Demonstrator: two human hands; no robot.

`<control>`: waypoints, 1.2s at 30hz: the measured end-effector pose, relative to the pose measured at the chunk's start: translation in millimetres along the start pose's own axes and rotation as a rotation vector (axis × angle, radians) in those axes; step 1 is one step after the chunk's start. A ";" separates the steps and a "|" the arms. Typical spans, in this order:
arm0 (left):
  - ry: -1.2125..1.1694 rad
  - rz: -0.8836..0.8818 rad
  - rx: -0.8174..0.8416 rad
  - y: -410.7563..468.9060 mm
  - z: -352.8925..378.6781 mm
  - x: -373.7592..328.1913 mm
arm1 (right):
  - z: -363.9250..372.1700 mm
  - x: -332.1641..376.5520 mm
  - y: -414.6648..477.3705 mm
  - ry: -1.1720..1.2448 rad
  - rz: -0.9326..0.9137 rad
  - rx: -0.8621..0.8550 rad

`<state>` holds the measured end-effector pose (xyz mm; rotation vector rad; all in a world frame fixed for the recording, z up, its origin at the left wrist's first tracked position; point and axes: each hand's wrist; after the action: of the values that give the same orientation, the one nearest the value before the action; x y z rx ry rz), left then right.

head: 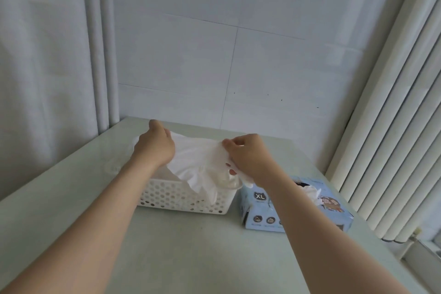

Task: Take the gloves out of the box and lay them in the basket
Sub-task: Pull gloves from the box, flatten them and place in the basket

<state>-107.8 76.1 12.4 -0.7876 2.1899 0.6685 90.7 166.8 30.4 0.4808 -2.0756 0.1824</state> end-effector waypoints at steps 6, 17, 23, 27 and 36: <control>0.326 0.023 -0.070 -2.7 -1.8 15.1 | 28.7 2.8 29.4 -0.383 -0.102 -0.095; 0.591 0.248 0.033 3.0 -10.3 10.9 | 26.6 30.9 1.3 -0.860 -0.348 0.213; 0.542 0.198 0.672 -14.0 -12.0 -14.0 | 32.4 22.0 3.4 -0.974 -0.209 0.373; 0.526 0.182 0.683 -11.0 -7.1 -11.3 | 35.2 18.4 -3.1 -0.835 -0.242 0.317; 0.591 0.309 0.350 -11.4 4.3 -25.6 | 6.4 -12.1 -26.6 -0.367 -0.476 -0.090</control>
<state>-83.5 79.6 26.5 -0.5021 2.8996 0.1803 102.1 143.8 15.0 0.9924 -2.2373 -0.2997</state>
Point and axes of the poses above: each hand's wrist, its own y-axis towards the middle knuckle, its own z-axis out of the palm, x = y × z, and after that the axes turned 4 degrees about z, right-handed
